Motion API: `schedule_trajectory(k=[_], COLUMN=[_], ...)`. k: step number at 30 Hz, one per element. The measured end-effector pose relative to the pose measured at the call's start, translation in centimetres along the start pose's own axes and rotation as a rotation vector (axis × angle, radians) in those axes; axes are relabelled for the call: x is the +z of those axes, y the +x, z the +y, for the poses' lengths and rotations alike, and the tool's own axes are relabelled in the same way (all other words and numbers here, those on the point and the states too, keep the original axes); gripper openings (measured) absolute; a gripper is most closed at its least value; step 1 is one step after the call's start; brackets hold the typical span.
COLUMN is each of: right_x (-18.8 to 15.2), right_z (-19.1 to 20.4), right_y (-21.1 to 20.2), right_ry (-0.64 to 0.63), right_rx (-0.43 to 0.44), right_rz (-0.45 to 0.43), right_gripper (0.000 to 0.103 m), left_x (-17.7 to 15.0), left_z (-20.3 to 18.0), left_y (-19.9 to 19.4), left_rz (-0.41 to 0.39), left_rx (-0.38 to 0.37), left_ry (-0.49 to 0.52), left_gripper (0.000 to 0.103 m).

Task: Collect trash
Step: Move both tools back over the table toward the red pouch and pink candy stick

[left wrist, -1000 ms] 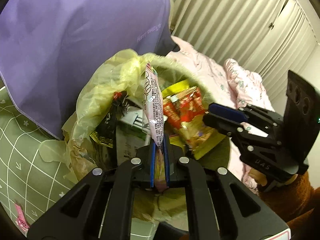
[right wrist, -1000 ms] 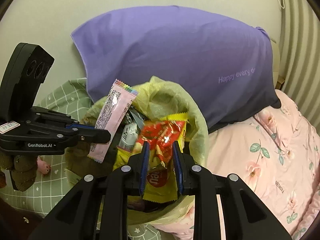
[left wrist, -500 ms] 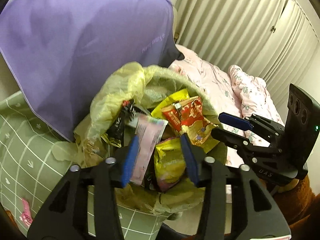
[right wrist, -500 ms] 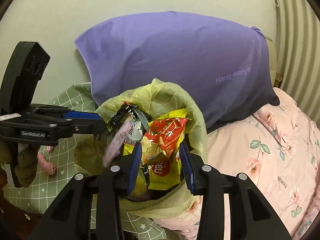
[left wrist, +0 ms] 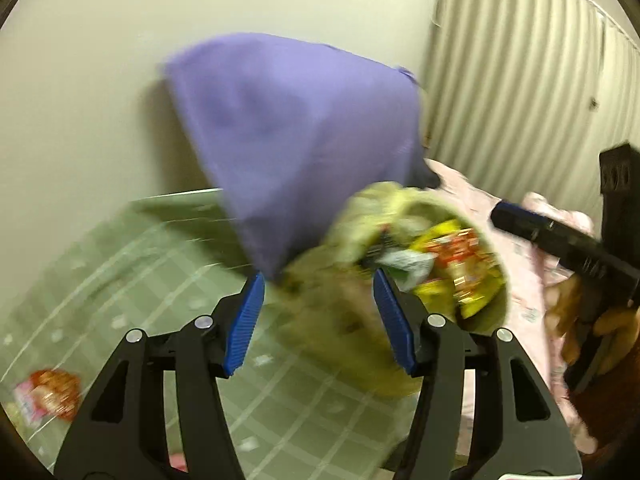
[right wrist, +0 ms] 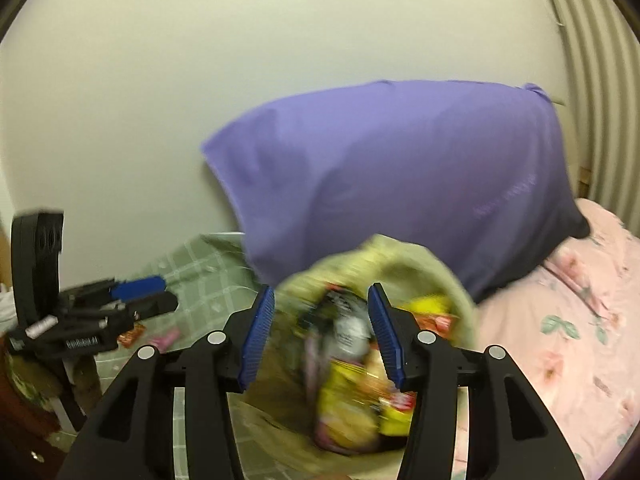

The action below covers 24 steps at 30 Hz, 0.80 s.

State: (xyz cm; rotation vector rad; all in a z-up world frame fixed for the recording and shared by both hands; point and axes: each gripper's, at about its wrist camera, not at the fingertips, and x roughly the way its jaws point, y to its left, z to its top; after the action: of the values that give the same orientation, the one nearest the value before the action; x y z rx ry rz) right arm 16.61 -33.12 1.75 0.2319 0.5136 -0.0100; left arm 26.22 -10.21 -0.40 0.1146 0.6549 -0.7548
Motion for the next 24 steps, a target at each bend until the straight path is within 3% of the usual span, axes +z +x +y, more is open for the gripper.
schedule_trajectory(k=[5,11,15,18,20,24], right_x=[0.1,-1.0,-2.1,-2.9,-3.8,-5.4], right_z=[3.8,9.5,12.5,13.7,14.8,15.8], right_y=[3.1,7.1,8.9,10.3,11.6,13.0], right_ry=[-0.049,-0.162,-0.214,-0.229,-0.279,-0.323], right_rx=[0.143,0.345,0.375,0.362,0.305,0.299], right_rz=[0.043,0.141,0.191,0.214,0.257,0.300], right_gripper=[0.056,0.064,0.064,0.064,0.064,0.064], left_x=[-4.0,-9.3,-12.2,-14.0,-14.6,-13.9], left_z=[6.4,16.1,20.0,21.3,22.0,22.6], left_y=[-3.6,-7.8,-9.5,-10.3,-10.1,-7.9], left_rz=[-0.011,0.002,0.023,0.045,0.060,0.077], left_rx=[0.186,0.384,0.438,0.464,0.451,0.422], left_ry=[-0.083,-0.345,-0.482,-0.529,-0.560,-0.599], left_gripper=[0.060,0.060,0.060,0.061,0.061,0.061])
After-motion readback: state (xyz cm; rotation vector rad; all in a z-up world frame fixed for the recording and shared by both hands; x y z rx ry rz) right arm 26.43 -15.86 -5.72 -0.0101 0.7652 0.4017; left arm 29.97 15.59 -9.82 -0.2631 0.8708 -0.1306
